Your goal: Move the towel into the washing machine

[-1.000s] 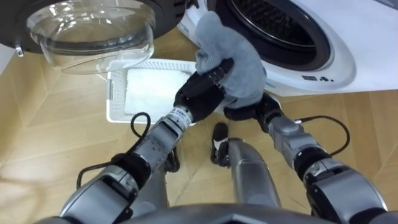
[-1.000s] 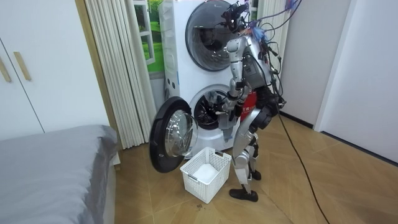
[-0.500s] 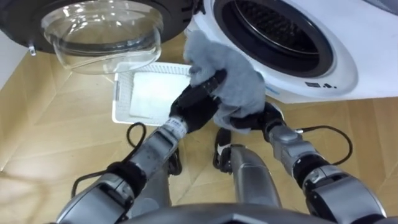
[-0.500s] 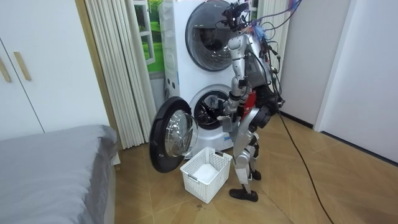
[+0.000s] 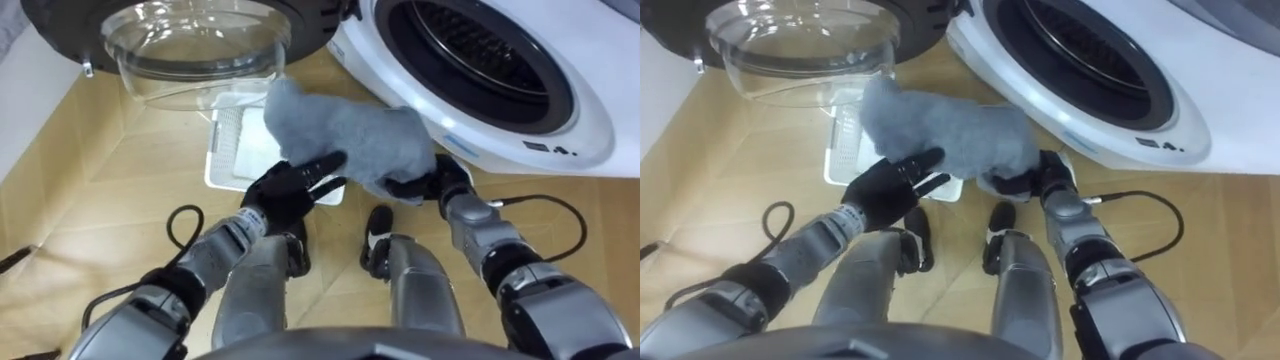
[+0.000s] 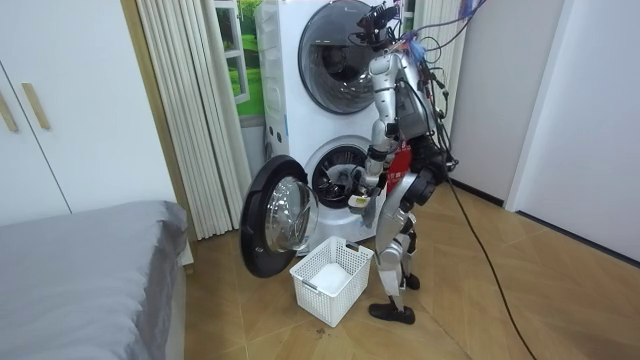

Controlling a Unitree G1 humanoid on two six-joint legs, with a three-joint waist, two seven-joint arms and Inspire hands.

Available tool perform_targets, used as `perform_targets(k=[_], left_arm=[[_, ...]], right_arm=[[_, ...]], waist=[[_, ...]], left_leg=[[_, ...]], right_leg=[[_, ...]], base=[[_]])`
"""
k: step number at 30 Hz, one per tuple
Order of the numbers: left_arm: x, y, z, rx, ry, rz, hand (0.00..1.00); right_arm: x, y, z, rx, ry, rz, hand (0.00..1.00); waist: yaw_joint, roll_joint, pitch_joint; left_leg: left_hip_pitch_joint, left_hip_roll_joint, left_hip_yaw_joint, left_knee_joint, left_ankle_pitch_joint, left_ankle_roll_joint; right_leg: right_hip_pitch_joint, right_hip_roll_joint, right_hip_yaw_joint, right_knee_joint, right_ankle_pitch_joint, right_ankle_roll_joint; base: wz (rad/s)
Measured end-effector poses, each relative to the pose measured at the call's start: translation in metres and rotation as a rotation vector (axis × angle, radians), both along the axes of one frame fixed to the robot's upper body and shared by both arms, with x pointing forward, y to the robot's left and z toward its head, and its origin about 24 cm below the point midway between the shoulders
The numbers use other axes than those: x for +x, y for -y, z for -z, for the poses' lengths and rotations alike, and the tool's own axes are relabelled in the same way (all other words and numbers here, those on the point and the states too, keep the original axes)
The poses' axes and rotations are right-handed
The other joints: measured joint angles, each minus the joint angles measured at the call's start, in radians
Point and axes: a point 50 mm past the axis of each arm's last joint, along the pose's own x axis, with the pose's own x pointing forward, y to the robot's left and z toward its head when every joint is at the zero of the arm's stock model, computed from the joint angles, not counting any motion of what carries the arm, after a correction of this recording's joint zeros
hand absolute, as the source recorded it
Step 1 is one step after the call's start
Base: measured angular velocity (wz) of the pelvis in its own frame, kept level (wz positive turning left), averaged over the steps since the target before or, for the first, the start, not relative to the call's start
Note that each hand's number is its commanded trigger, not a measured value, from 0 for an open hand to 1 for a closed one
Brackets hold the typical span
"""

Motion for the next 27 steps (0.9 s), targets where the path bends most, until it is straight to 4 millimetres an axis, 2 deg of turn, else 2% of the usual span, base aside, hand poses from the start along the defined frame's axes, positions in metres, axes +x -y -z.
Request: perform_targets(k=[5, 10, 17, 23, 27], left_arm=[[-0.002, -0.01, 0.006, 0.256, -0.009, 0.073, 0.0], [-0.002, -0.021, 0.008, 0.46, -0.003, 0.108, 0.0], [-0.002, -0.031, 0.009, 0.558, -0.015, 0.071, 0.0], [-0.003, -0.035, 0.01, 0.593, -0.034, 0.044, 0.0], [-0.006, -0.037, 0.012, 0.635, -0.044, 0.033, 0.0]], right_arm=[[-0.003, 0.011, 0.001, 0.004, -0.007, 0.043, 1.0], [-0.006, 0.017, 0.003, 0.11, -0.016, 0.15, 1.0], [-0.002, 0.027, -0.001, 0.229, 0.017, 0.307, 1.0], [-0.003, 0.04, -0.003, 0.345, 0.036, 0.477, 1.0], [-0.003, 0.048, -0.004, 0.388, 0.051, 0.557, 1.0]], waist=[[0.004, 0.002, -0.0003], [0.006, 0.002, -0.0001], [0.006, 0.002, 0.0001], [0.005, 0.008, 0.0037], [0.006, 0.009, 0.0042]], left_leg=[[0.001, -0.002, 0.004, -0.006, 0.005, 0.005], [-0.003, -0.012, 0.001, -0.01, 0.012, 0.007], [-0.025, -0.018, 0.002, -0.011, 0.018, 0.013], [-0.041, -0.019, 0.001, 0.005, 0.02, 0.015], [-0.051, -0.022, 0.014, 0.008, 0.02, 0.017]], right_leg=[[0.0, -0.009, -0.003, 0.002, 0.0, 0.0], [-0.002, -0.014, -0.003, 0.002, -0.001, 0.001], [-0.029, -0.029, -0.014, 0.015, -0.005, 0.003], [-0.036, -0.037, -0.027, 0.023, -0.012, 0.006], [-0.054, -0.046, -0.023, 0.042, -0.018, 0.007]], base=[[0.04], [0.04], [0.03], [0.08], [0.0]])
